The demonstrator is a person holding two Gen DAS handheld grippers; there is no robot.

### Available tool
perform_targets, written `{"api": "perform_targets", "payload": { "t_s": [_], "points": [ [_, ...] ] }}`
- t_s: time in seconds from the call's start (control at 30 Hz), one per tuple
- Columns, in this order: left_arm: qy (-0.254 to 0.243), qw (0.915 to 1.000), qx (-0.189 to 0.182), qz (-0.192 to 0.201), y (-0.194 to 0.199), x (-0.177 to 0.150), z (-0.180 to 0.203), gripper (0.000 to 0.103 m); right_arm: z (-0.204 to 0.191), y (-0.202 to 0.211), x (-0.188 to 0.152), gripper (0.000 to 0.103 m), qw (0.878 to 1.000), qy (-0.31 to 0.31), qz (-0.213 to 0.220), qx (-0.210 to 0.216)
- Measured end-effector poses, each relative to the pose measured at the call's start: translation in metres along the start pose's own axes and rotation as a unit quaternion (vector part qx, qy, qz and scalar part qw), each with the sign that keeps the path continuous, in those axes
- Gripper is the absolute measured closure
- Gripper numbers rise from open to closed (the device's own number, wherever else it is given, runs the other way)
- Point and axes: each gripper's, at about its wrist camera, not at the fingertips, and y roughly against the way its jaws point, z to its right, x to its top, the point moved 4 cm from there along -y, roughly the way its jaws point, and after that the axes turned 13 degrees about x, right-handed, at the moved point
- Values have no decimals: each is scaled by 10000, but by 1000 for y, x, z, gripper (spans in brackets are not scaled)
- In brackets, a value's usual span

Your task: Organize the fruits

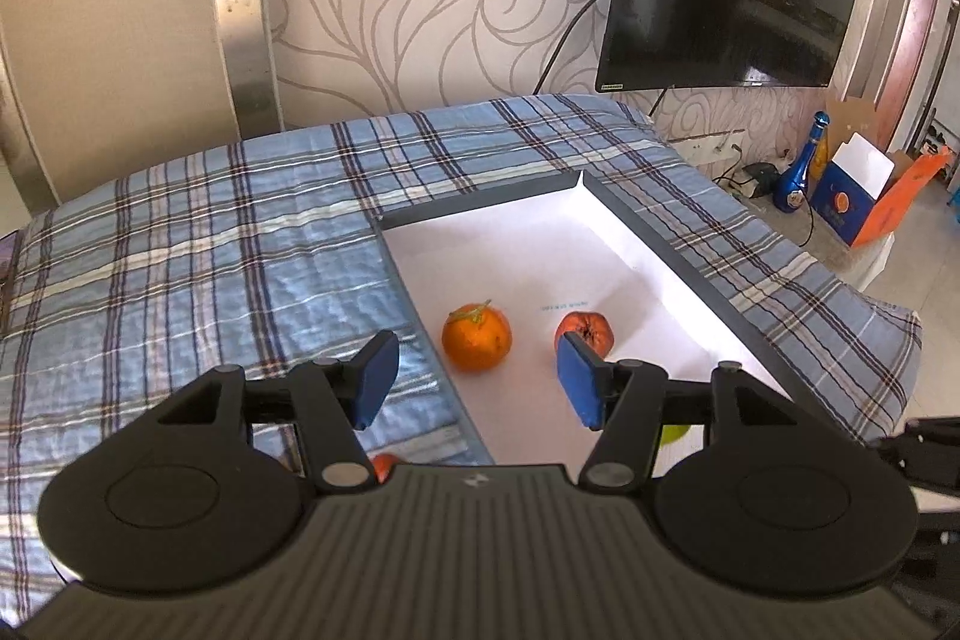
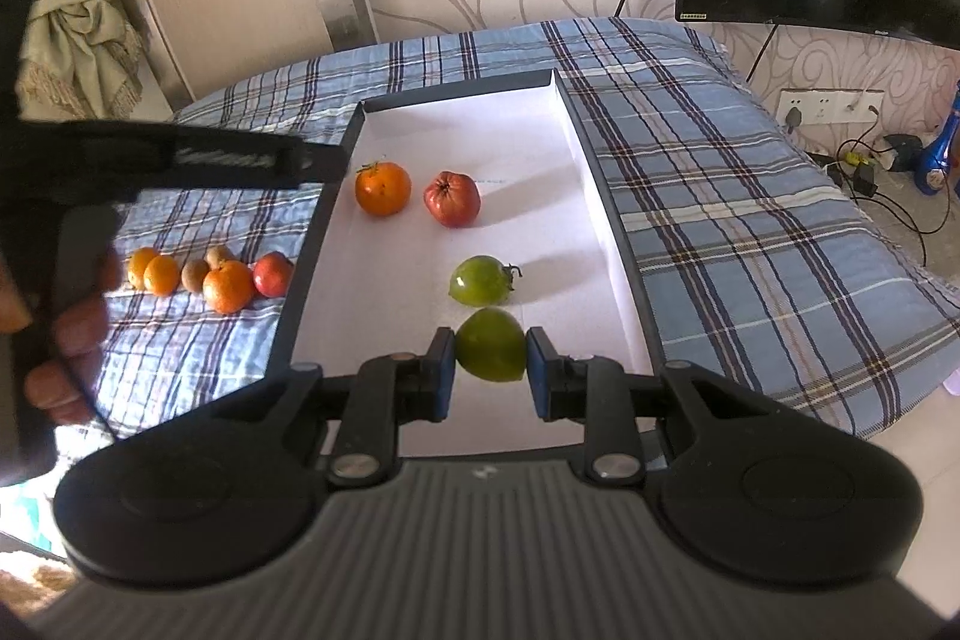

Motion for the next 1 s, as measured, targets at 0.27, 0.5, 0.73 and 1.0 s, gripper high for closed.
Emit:
{"api": "perform_targets", "payload": {
  "t_s": [0.27,0.5,0.73,1.0],
  "points": [
    [81,9999,80,1,21,-17,-8,39,4,-6,1,74,9999,34,-96,55],
    [224,9996,188,-53,35,-35,-22,39,6,-11,4,74,9998,109,-141,91],
    [395,9985,365,-136,44,-49,-40,39,8,-20,2,74,9996,130,-255,74],
    [509,9971,504,-273,47,-66,-58,39,7,-24,0,73,9996,24,-294,13]
  ]
}}
